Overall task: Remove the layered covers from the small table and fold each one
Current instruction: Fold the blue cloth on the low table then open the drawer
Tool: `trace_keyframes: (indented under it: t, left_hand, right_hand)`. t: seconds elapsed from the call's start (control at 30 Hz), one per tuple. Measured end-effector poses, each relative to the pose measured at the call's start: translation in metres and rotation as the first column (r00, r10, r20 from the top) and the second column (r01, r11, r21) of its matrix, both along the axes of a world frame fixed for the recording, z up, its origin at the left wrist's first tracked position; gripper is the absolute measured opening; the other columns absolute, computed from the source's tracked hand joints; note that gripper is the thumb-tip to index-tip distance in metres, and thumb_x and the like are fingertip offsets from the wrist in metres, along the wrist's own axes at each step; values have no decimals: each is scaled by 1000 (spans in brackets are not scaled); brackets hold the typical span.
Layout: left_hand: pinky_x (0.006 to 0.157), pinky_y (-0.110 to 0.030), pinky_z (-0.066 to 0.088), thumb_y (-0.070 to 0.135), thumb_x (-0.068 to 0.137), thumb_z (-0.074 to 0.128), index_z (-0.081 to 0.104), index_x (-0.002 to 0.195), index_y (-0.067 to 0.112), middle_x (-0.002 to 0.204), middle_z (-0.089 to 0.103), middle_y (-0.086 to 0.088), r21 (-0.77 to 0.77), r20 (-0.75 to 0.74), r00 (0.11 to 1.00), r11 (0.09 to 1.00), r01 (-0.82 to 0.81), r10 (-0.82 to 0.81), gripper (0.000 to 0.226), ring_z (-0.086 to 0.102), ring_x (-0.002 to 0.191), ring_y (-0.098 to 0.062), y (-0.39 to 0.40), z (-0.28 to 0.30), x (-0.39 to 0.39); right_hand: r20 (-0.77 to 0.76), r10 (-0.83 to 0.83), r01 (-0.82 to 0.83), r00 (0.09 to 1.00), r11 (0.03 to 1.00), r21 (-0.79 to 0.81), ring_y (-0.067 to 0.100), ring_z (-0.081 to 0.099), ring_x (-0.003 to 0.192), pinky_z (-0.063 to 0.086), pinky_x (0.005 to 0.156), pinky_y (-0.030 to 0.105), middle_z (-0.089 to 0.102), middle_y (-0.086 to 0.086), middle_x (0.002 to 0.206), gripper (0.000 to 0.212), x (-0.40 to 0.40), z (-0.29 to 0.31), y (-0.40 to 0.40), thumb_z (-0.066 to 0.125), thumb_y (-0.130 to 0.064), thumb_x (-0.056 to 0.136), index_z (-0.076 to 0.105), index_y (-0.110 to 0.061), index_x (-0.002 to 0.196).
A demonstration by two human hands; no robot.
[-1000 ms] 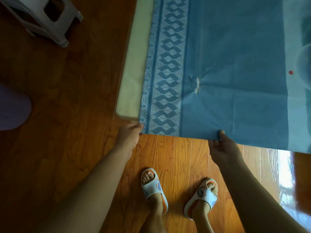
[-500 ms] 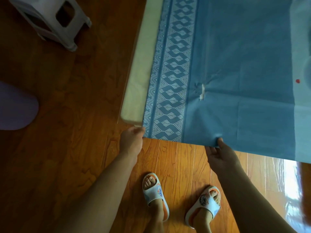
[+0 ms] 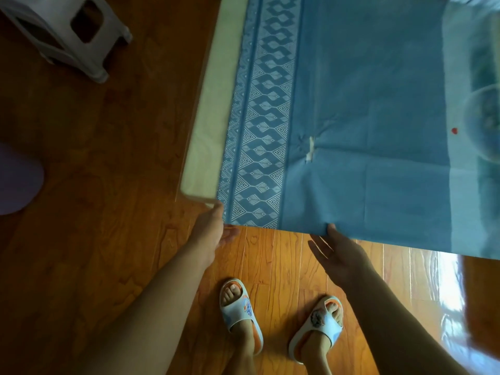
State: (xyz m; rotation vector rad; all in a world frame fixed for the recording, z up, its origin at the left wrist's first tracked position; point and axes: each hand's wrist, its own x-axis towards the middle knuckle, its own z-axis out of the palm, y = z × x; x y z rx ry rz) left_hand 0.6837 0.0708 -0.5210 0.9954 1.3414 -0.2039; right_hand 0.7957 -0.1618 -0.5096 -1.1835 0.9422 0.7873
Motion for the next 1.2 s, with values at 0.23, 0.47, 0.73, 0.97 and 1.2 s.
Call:
trace_keyframes:
  t: [0.23, 0.47, 0.73, 0.97, 1.2]
  left_hand:
    - [54, -24, 46, 41, 107, 44, 62, 104, 23, 83, 75, -3, 290, -164, 965, 925, 244, -204, 25, 73, 70, -18, -3, -4, 2]
    - [59, -33, 47, 47, 107, 37, 67, 92, 16, 78, 66, -2, 218, -417, 725, 714, 665, -548, 46, 62, 65, -19, 20, 21, 12]
    - [80, -29, 47, 39, 104, 46, 53, 123, 19, 116, 57, 0, 577, -501, 524, 185, 795, -689, 28, 55, 102, -14, 56, 68, 139]
    - [115, -43, 36, 46, 103, 43, 31, 154, 27, 159, 31, -8, 616, -637, 388, -137, 776, -665, 56, 29, 145, -28, 107, 8, 279]
    - [75, -44, 46, 40, 101, 39, 60, 103, 20, 92, 63, -2, 722, -672, 471, -363, 589, -572, 29, 60, 86, -26, 149, -10, 324]
  right_hand:
    - [-81, 56, -60, 995, 997, -51, 23, 75, 92, 61, 74, 39, 76, 10, 99, 20, 4, 1, -2, 62, -19, 99, 62, -10, 117]
    - [-109, 566, -562, 817, 741, -369, 23, 64, 59, 58, 64, 35, 67, 12, 67, 19, 48, 40, 7, 58, -16, 97, 65, -2, 85]
    - [137, 933, -545, 334, 309, -780, 32, 70, 85, 58, 76, 41, 73, 12, 88, 13, 214, 55, 78, 58, -24, 90, 69, -21, 84]
    - [44, 977, -321, -207, -26, -947, 40, 47, 125, 40, 105, 41, 47, 14, 141, 48, 361, 11, 148, 61, -18, 90, 54, -16, 137]
    - [-94, 912, -119, -399, -154, -981, 39, 29, 141, 39, 106, 53, 27, 14, 158, 57, 467, -2, 228, 55, -14, 93, 39, -13, 147]
